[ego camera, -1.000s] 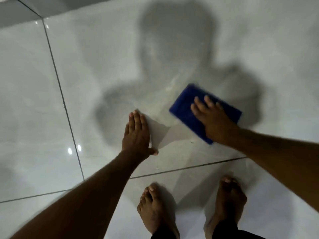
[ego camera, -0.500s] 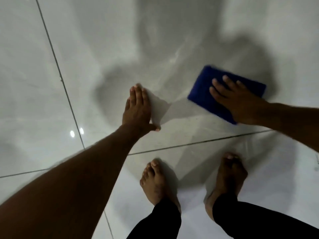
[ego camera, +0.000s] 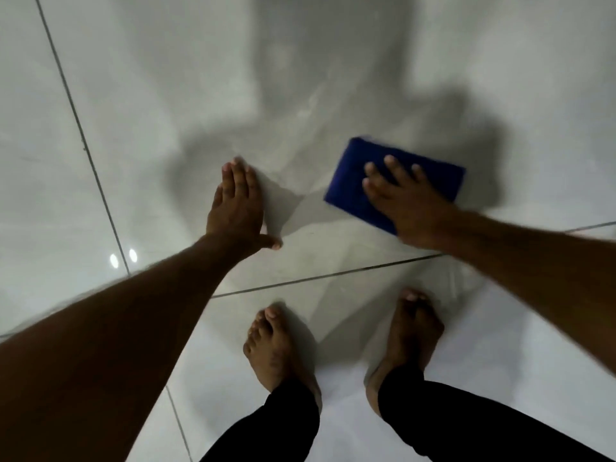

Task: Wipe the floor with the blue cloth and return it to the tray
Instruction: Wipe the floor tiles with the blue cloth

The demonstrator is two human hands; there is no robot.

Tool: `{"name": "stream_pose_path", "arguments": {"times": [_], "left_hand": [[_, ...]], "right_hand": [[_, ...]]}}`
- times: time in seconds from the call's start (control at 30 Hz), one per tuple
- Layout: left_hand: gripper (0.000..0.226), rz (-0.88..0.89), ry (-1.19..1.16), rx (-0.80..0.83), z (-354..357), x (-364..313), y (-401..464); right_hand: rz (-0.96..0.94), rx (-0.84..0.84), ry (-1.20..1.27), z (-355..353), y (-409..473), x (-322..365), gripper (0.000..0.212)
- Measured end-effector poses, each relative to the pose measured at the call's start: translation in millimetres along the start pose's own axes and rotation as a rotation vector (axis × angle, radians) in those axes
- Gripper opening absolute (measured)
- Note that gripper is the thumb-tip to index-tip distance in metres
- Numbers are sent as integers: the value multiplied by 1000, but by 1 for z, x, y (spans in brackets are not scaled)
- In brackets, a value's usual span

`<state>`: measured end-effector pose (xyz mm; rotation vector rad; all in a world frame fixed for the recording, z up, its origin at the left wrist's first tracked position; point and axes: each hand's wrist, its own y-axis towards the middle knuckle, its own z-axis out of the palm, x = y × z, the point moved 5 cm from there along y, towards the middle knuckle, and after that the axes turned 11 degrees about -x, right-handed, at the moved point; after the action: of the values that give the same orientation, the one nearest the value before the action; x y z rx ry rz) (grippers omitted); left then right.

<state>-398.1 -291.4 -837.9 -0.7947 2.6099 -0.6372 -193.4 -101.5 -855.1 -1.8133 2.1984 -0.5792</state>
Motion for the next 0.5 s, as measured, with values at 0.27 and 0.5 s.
{"name": "stream_pose_path", "arguments": {"times": [0.27,0.5], "left_hand": [[147,24,24,-8,-1,2,-3],[151,8,50,-16,3,5,-2]], "right_hand": [[-260,-54,129,27,-81,28,96],[431,-189,189,-5,25,-47,97]]}}
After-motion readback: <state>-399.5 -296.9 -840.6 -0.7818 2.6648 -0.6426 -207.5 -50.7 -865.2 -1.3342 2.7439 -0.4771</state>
